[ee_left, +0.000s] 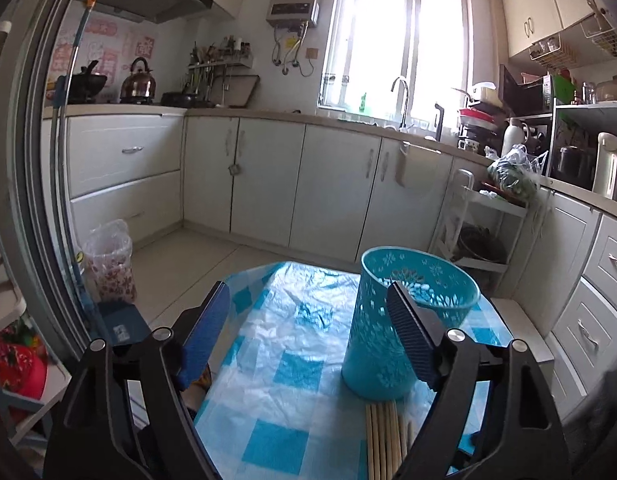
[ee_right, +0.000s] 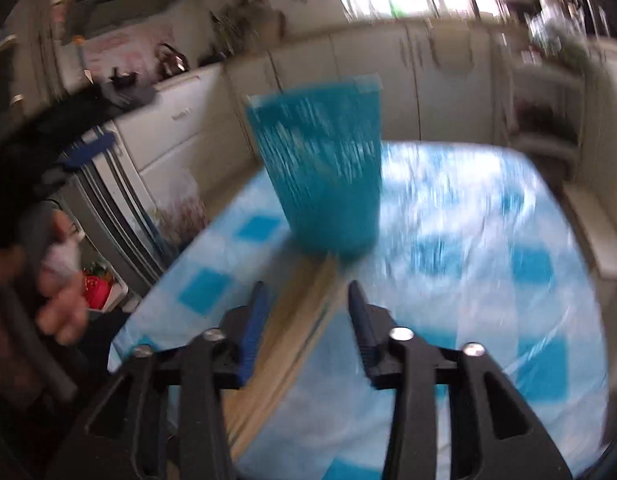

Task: Organize utensils
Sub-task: 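Move the left gripper to the chopstick pile and grasp one chopstick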

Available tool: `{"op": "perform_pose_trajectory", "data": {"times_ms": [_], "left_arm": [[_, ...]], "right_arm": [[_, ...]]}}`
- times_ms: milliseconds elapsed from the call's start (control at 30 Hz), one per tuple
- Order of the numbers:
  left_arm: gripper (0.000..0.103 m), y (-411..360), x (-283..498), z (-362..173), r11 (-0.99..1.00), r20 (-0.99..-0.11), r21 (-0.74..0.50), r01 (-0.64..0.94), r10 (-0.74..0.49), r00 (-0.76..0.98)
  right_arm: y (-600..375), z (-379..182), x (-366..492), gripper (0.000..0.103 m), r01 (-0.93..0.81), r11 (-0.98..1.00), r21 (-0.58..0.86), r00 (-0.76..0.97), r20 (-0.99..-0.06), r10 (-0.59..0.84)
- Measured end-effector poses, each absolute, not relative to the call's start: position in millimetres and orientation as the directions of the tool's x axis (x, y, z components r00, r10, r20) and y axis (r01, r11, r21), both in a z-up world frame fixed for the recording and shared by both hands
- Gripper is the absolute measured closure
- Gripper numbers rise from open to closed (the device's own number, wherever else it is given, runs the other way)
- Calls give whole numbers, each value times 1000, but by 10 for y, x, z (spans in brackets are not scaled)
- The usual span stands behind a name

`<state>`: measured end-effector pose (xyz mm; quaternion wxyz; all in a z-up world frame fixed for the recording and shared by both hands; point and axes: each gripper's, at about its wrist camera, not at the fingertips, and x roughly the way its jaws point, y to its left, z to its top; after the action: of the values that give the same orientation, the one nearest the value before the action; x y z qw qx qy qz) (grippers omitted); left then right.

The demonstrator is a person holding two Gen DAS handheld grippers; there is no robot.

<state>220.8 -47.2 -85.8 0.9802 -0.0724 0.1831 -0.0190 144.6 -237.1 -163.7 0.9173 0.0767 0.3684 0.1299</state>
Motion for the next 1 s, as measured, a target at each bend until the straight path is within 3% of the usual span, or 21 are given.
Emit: {"op": "perform_pose_trajectory", "data": {"times_ms": [100,600,1000], "left_arm": [[26,-467,2128,-895,990,-374,-139,16,-67,925],[23,-496,1987,-1136,997,-506,-45,70,-83,859],[22,-749,2437,-1762,985,-725,55,165,-74,684]], "right_arm": [[-2332,-1798,1494,85,-160,958,238,652,-704,284],[-2074,-2013,1714,87,-142,977,160,592,-778,213],[-2276,-2037,1693,89,-125,971,202,577,-782,237]]}}
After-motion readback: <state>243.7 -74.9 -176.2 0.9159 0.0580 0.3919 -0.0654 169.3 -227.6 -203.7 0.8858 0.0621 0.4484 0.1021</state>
